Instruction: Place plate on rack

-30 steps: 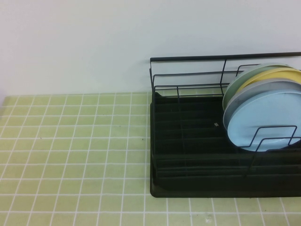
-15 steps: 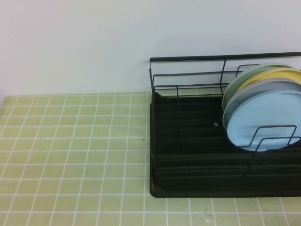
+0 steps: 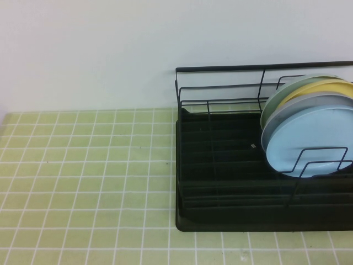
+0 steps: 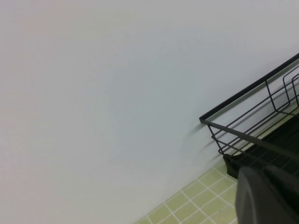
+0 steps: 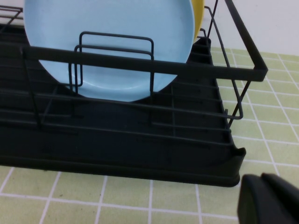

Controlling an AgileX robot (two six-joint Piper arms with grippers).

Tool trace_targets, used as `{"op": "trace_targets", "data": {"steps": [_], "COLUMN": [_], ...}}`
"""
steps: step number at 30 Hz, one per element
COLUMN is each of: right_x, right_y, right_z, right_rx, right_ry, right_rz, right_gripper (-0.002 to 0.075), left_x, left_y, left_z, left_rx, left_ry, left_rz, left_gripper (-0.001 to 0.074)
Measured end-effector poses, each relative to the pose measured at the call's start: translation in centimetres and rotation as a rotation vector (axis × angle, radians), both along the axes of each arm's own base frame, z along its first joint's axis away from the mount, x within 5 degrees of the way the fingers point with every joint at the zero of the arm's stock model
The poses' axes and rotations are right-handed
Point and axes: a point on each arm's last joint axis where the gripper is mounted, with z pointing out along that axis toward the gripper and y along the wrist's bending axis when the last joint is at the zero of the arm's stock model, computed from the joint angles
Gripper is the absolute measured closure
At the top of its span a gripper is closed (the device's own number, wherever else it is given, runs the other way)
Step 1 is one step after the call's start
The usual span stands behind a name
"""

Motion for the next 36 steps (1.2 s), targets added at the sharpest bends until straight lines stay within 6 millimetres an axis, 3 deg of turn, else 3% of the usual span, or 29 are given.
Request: {"op": "trace_targets", "data": {"steps": [7, 15, 20, 26, 36], "right_x": [0.0, 0.0, 0.0, 0.0, 0.0], "right_y": [0.0, 0.0, 0.0, 0.0, 0.0], "right_z": [0.0, 0.0, 0.0, 0.0, 0.0], "right_rx": [0.000, 0.002, 0.002, 0.002, 0.003], "right_ry": [0.000, -0.002, -0.002, -0.002, -0.002], "right_rz": [0.000, -0.001, -0.001, -0.001, -0.001], "right_gripper": [0.0727, 0.0727, 0.0727, 0.0727, 0.0727], "left_x": [0.3, 0.3, 1.3, 1.2, 1.1], "left_y": [0.4, 1.6, 1.5, 1.1, 1.1], "left_z": [-2.2, -4.5, -8.7, -12.1, -12.2], "left_rx": [0.092, -0.149, -0.232, -0.148, -0.166], "left_ry": [-0.040, -0.176, 0.026, 0.386, 0.403], "left_rz": [0.122, 0.317, 0.316, 0.307, 0.307], "left_gripper": [0.0735, 0.0735, 0.0735, 0.0735, 0.0735]}}
